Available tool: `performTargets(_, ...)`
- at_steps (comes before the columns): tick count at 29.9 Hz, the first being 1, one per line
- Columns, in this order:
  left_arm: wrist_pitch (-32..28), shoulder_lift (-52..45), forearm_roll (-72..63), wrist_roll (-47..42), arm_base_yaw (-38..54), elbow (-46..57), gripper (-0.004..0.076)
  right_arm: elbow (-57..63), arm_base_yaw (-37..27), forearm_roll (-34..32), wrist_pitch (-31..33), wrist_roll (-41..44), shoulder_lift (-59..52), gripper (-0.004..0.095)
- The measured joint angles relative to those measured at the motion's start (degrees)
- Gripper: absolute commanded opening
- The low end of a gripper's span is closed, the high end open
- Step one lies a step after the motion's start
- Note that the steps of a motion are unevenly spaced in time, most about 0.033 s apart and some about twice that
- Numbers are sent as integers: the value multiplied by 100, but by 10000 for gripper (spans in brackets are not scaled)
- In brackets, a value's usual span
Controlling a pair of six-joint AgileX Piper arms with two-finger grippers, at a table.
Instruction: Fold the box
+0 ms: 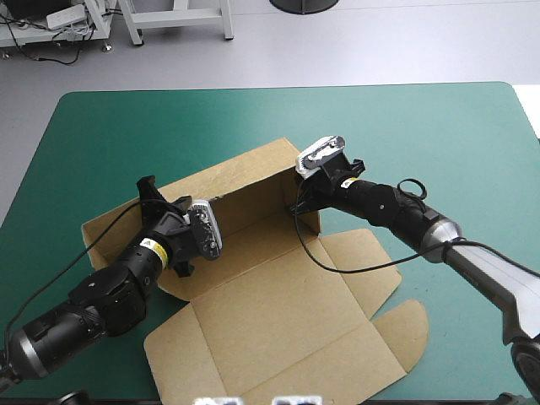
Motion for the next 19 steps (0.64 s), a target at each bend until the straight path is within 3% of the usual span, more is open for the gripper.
performTargets(8,0,5,-534,51,-4,-195,315,-5,5,30,-5,99,31,-14)
performTargets(19,992,5,-1043,151,-1030,-464,324,-14,10,40,-24,230,35,-14)
